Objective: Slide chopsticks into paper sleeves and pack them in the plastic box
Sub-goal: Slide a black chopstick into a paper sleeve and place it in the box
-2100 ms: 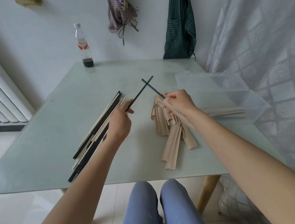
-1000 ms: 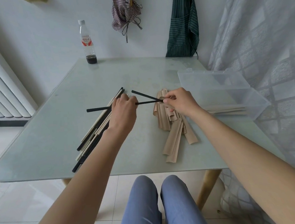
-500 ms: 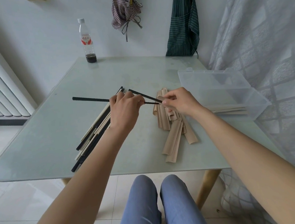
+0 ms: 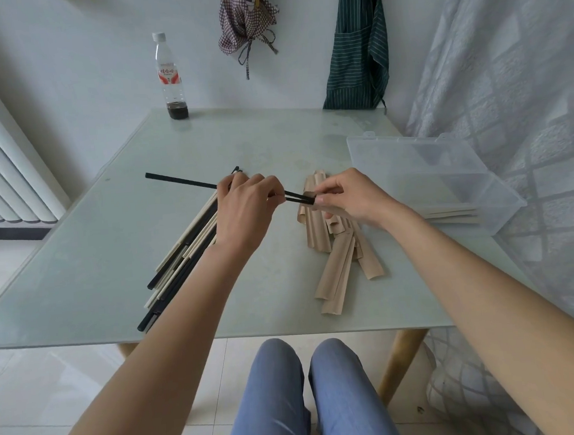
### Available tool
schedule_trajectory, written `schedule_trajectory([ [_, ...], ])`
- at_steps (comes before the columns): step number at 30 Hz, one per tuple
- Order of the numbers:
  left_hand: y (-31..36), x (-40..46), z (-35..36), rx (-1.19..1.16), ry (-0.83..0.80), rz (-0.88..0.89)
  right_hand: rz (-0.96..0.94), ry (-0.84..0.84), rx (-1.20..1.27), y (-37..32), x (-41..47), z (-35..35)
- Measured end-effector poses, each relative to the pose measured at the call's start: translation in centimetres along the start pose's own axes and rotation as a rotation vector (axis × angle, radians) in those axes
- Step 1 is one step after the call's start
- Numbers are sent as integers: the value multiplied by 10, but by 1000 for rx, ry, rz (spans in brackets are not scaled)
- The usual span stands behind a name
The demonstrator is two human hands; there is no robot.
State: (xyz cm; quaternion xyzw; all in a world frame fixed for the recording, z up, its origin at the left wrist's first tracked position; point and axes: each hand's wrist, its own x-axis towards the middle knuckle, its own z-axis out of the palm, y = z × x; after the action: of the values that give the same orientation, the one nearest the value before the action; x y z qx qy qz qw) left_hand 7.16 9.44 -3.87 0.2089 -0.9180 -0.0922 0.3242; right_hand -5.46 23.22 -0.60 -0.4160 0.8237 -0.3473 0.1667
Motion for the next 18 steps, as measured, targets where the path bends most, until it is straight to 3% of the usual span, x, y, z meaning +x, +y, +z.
schedule_trajectory([
  [11, 0, -1, -4, -37, -24, 22, 36, -149, 203, -1, -5, -7],
  [18, 0, 5, -9, -35, 71, 105, 39, -184, 456, 6, -2, -12],
])
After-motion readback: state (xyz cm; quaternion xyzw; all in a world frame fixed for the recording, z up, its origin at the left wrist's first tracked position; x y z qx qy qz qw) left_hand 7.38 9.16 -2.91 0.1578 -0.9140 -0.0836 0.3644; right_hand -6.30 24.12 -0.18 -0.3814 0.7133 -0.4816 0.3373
